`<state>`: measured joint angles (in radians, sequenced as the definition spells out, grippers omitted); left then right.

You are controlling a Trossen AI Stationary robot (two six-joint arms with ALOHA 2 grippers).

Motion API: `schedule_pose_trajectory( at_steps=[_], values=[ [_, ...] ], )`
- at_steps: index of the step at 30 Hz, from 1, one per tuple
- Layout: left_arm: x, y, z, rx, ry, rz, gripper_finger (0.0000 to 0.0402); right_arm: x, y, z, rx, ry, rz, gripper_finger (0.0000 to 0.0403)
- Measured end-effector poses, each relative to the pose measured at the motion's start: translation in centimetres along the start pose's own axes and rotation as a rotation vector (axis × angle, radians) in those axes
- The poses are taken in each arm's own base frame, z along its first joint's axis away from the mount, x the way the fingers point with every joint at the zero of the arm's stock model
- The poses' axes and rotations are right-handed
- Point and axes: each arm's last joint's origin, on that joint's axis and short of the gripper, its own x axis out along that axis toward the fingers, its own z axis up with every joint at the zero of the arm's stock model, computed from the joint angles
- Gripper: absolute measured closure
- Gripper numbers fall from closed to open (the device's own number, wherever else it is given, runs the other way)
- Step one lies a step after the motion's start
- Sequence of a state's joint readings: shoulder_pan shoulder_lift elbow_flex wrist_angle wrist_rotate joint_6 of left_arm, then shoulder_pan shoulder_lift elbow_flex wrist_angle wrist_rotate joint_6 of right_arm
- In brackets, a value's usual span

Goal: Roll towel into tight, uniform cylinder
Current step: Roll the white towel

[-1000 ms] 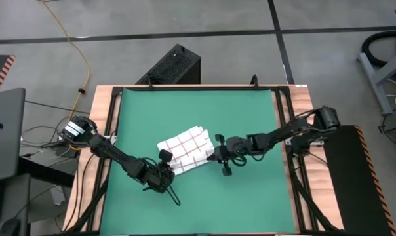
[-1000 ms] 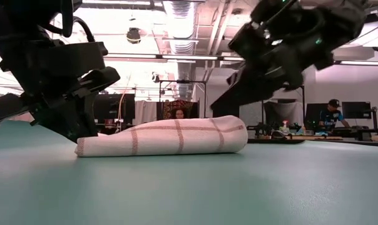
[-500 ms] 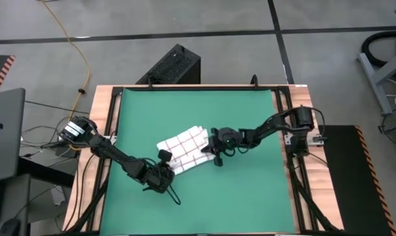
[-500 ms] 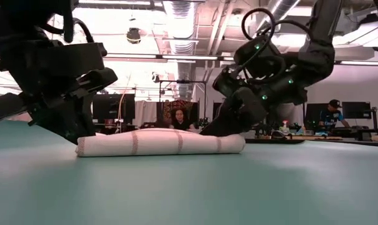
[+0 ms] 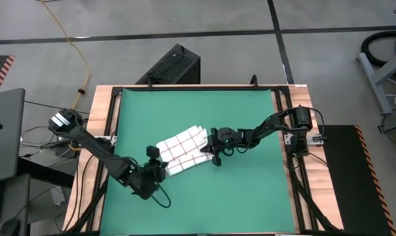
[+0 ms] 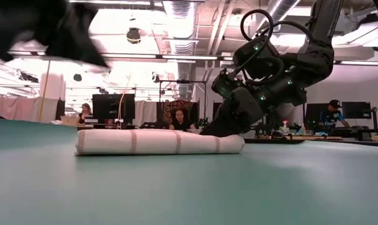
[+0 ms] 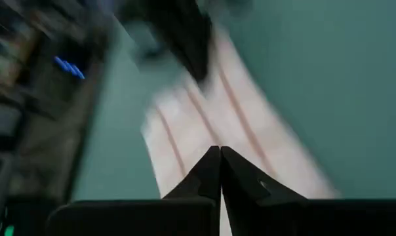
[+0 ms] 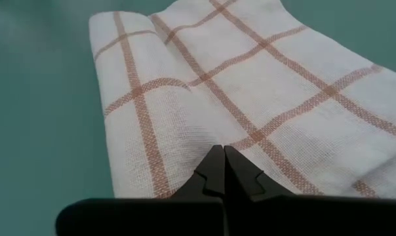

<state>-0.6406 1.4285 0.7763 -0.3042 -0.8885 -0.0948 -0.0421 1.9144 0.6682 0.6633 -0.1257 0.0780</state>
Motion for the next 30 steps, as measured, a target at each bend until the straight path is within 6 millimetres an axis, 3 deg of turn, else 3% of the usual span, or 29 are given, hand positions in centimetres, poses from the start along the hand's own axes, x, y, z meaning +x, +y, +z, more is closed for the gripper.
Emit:
schedule_pose_trajectory(
  at_steps=[3,6,10,14,22,30],
  values=[
    [0.7,0.7,0.8,-0.036,-0.178,0.053,0.0402,0.0,0.0,0.0,0.001,-0.007,0.0,0.0388],
    [2.7,0.8,-0.6,-0.113,-0.292,-0.016,0.0402,0.0,0.0,0.1,0.0,-0.013,0.001,0.0388],
    [4.7,1.9,-2.8,-0.219,-0.324,0.035,0.0402,0.0,0.0,0.1,0.0,-0.017,0.002,0.0388],
    [6.6,2.9,-3.5,-0.293,-0.344,0.001,0.0402,0.0,0.0,0.1,-0.001,-0.021,0.002,0.0388],
    [11.1,0.5,-3.3,-0.228,-0.247,-0.07,0.0402,0.0,0.0,0.1,0.001,-0.023,-0.014,0.0388],
    [13.2,-1.2,-5.3,-0.315,-0.141,-0.053,0.0401,0.0,0.0,0.1,0.0,-0.024,-0.014,0.0388]
  ],
)
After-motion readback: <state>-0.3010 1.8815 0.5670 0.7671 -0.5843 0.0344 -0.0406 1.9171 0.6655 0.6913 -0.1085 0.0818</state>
